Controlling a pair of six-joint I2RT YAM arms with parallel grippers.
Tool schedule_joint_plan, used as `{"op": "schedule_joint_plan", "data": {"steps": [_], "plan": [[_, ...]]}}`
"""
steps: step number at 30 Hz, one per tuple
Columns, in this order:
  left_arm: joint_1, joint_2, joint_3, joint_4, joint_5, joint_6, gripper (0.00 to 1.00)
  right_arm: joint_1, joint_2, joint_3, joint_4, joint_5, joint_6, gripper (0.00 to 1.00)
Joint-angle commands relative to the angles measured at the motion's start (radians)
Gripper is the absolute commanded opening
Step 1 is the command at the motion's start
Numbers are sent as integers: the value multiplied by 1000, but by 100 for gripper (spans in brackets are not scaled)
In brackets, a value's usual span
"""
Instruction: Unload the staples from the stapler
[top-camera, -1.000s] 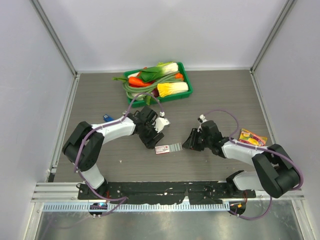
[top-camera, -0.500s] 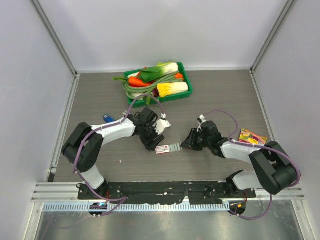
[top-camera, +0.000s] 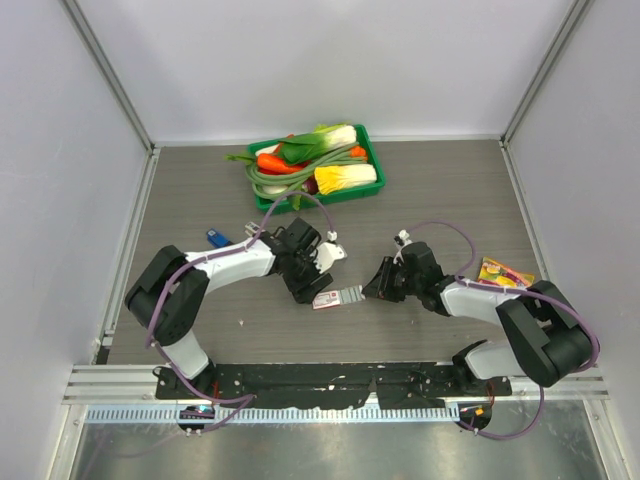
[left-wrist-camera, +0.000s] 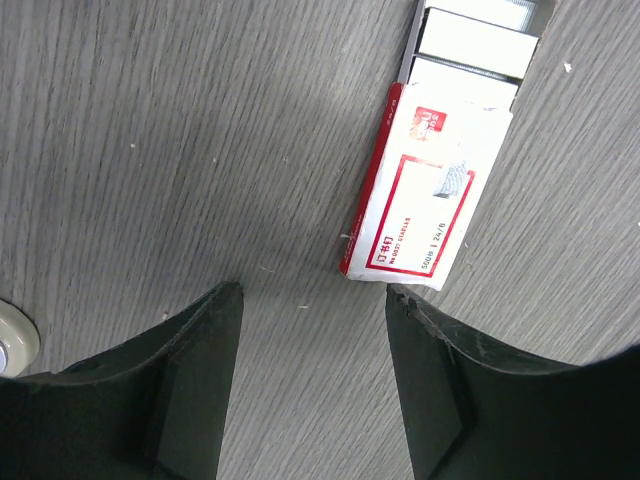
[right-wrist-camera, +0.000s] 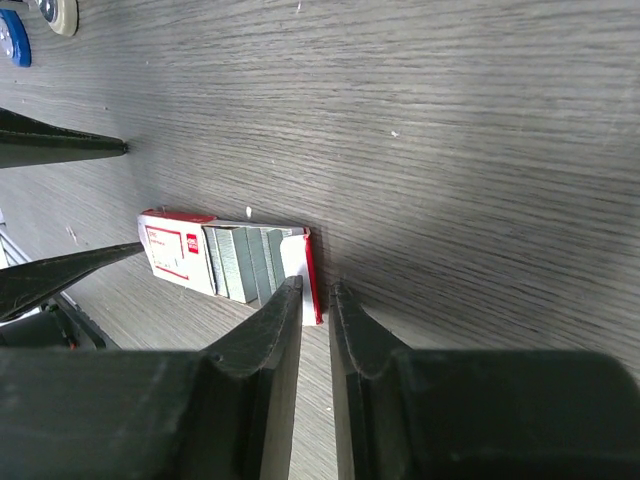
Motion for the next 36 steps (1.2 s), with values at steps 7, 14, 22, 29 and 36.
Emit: {"op": "schedule_joint_plan", "data": {"steps": [7,14,22,29,36], "plan": [[-13,38,15,7,-11,-8,63,-4,30,3,53,-26,12,22],[-17,55,34,10,-19,-19,63,1,34,-9,62,-25,15,21],[-18,67,49,5,-24,-20,63,59,51,1,68,8,23,18],[-18,72,60,7,-21,-23,63,139,92,37,66,57,31,17],[-17,67,55,7,-21,-14,63,154,117,63,63,64,23,16]]}}
